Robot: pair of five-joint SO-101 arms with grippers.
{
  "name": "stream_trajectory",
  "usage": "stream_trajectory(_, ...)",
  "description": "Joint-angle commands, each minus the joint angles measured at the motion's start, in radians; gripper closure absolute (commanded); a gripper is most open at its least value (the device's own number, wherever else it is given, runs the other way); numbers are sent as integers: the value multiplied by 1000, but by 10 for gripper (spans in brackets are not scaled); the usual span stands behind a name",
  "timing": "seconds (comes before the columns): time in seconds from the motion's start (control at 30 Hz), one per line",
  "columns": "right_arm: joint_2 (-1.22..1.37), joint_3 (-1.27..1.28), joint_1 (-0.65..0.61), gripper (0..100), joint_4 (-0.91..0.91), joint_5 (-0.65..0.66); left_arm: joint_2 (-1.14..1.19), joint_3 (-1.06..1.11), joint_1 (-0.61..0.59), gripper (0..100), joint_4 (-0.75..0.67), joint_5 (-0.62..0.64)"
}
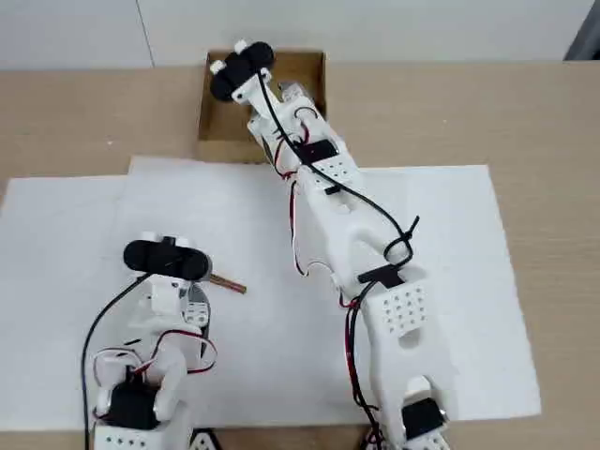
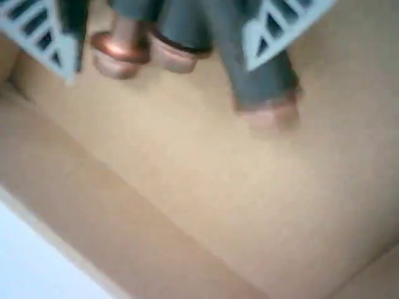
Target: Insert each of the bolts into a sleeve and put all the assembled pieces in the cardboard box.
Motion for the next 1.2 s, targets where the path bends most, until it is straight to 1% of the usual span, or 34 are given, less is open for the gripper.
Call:
stream_trajectory(0.0,-31,-55,-4,886,8,3,-12,-5,3,994,-5,0)
stream_trajectory(0.13,-61,-58,-1,995,19,3,-12,-5,3,994,-5,0)
stream_trajectory(0.23,-119,-58,-5,987,143,-26,-12,-5,2,994,-5,0)
stream_trajectory(0.37,-225,-58,-25,995,341,-140,-12,-5,0,994,-5,0)
stream_trajectory(0.57,-364,-58,-25,995,538,-255,-12,-5,-3,994,-5,18)
stream_trajectory(1.03,-608,-58,-24,995,980,-269,-12,-5,-3,994,-5,18)
stream_trajectory(1.17,-657,-58,-27,994,1102,-331,-12,-5,-3,994,-5,18)
